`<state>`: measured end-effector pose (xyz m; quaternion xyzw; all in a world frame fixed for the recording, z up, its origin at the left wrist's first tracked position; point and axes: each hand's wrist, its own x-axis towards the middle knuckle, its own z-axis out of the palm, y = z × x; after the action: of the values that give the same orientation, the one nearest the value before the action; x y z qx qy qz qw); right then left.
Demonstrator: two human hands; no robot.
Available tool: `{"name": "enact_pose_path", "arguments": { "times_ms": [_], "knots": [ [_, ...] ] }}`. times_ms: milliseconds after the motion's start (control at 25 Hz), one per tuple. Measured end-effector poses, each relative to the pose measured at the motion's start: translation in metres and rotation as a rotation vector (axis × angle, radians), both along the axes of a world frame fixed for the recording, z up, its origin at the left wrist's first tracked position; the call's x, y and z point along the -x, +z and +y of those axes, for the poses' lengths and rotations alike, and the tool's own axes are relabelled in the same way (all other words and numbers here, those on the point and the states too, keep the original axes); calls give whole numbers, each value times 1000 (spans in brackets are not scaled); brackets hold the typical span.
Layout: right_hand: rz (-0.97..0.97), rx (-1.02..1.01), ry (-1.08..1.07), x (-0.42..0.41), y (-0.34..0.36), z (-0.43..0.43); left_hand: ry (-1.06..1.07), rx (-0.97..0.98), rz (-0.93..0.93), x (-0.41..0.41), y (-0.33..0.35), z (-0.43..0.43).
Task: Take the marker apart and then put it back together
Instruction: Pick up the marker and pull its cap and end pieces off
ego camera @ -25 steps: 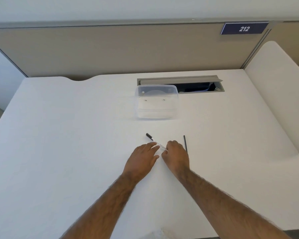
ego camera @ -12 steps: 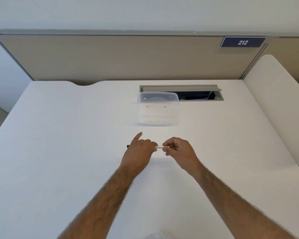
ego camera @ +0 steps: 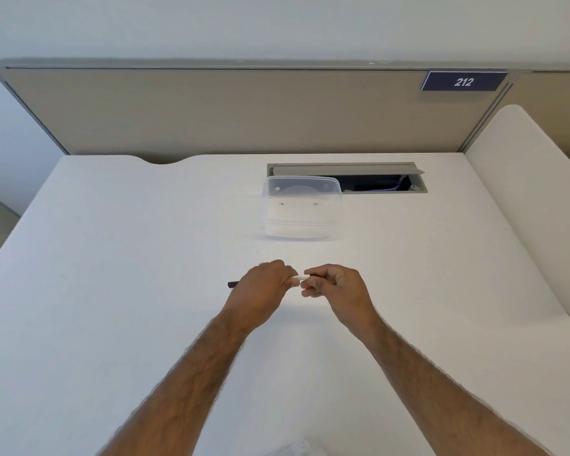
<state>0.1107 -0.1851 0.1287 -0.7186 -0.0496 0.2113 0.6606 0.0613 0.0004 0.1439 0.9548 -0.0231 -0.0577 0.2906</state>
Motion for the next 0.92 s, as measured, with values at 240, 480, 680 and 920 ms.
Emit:
{"name": "enact_pose_path", "arguments": {
  "times_ms": [240,480,680,920],
  "knots": [
    [-250,264,182,-10,1,-9,-2,82,65,-5,4,0],
    [-267,286,122,-11,-4,-9,57,-41,-29,-6,9,-5],
    [-275,277,116,-11,-5,-11,-13,63,10,-9,12,-3],
    [-280,280,119,-9,-5,-12,-2,-12,-18,-11,13,1]
  ]
}}
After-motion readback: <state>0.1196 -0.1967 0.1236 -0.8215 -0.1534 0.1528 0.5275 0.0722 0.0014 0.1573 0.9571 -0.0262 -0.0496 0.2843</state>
